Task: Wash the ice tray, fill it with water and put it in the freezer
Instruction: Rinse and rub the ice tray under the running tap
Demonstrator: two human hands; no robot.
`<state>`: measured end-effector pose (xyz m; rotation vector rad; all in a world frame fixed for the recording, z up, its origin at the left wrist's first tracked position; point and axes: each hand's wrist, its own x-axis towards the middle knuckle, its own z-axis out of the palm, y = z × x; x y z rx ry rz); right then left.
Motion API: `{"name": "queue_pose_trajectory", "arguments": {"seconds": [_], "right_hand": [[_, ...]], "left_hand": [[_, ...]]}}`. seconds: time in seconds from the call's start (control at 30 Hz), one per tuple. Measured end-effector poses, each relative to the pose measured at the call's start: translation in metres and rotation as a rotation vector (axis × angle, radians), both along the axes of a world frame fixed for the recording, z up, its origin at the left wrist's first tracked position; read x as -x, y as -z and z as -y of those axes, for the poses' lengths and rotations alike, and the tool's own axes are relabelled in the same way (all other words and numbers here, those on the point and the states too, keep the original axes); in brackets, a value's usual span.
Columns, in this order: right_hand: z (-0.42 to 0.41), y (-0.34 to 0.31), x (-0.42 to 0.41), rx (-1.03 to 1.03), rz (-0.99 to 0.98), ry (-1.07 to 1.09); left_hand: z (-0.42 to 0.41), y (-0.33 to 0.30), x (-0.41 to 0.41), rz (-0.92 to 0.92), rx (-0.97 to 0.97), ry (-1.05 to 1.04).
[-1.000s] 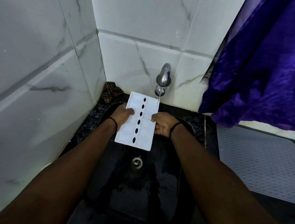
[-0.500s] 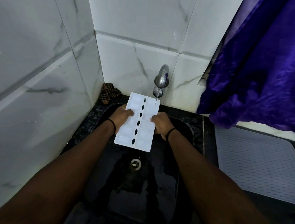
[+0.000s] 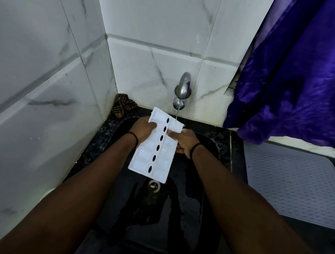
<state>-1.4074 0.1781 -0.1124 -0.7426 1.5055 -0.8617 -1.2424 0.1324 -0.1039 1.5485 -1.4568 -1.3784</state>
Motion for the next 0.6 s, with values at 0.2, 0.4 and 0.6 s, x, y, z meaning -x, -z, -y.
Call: {"name": "queue_pose_trajectory", "arguments": {"seconds": [0.2,0.4,0.6], "right_hand": [[0.005,-0.001,-0.007,0.068,-0.183,0.081],[0.003,-0.010,-0.002,-0.065,0.076,0.018],[-0.011,-0.006,0.006,-0.130,0.337,-0.037]], "left_hand": [[0.002,-0.003,-0.004,-0.010,-0.015,-0.033],[-0.005,0.011,-0.004,-0.144,-0.095,-0.090],[-0.016,0.019,-0.002,-0.252,-0.121,-0.069]]}}
